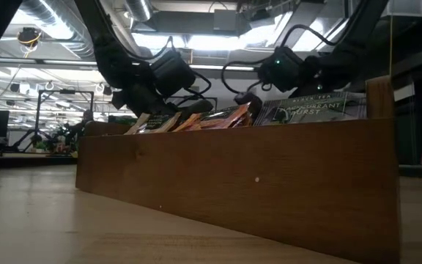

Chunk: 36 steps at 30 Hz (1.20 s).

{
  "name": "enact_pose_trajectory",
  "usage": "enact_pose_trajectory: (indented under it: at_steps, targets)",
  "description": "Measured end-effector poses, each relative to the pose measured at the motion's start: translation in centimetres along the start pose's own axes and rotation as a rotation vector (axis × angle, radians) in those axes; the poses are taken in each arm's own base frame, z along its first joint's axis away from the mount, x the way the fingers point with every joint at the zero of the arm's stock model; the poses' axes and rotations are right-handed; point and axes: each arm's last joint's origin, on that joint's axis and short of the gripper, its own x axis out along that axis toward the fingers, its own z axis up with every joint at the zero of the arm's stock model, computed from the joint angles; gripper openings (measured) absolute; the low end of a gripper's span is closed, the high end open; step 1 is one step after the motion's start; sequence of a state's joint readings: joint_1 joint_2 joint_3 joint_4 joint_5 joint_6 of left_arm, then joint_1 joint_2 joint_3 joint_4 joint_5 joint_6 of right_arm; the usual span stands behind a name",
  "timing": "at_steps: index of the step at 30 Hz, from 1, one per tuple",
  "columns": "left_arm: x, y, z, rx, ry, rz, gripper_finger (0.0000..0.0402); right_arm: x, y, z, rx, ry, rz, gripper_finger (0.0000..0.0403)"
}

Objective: Pick & Place Tea
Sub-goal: Put the violet tea bag into the right section of the wooden organizer

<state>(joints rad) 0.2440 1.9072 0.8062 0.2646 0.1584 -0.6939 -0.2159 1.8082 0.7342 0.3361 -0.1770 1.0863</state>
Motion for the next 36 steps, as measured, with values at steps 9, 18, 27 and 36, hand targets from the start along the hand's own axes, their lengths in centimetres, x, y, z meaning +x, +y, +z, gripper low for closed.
enact_pose_trajectory:
  at_steps: [9, 18, 27, 36]
  targets:
    - [0.0, 0.0, 0.0, 0.0, 0.005, -0.003, 0.0002, -1.0, -0.1, -0.1, -0.011, 0.032, -0.059, 0.0145]
    - [0.0, 0.0, -0.1, -0.001, 0.018, -0.011, 0.0002, -1.5, 0.0, -0.1, -0.003, 0.015, -0.086, 0.0145]
    - [0.0, 0.0, -0.1, -0.001, 0.018, -0.01, 0.0003, -0.8, -0.5, -0.1, 0.023, 0.006, -0.096, 0.0144]
    - [0.0, 0.0, -0.1, -0.003, 0.021, -0.01, 0.0003, -0.2, -0.4, 0.3, 0.022, -0.051, -0.053, 0.0145]
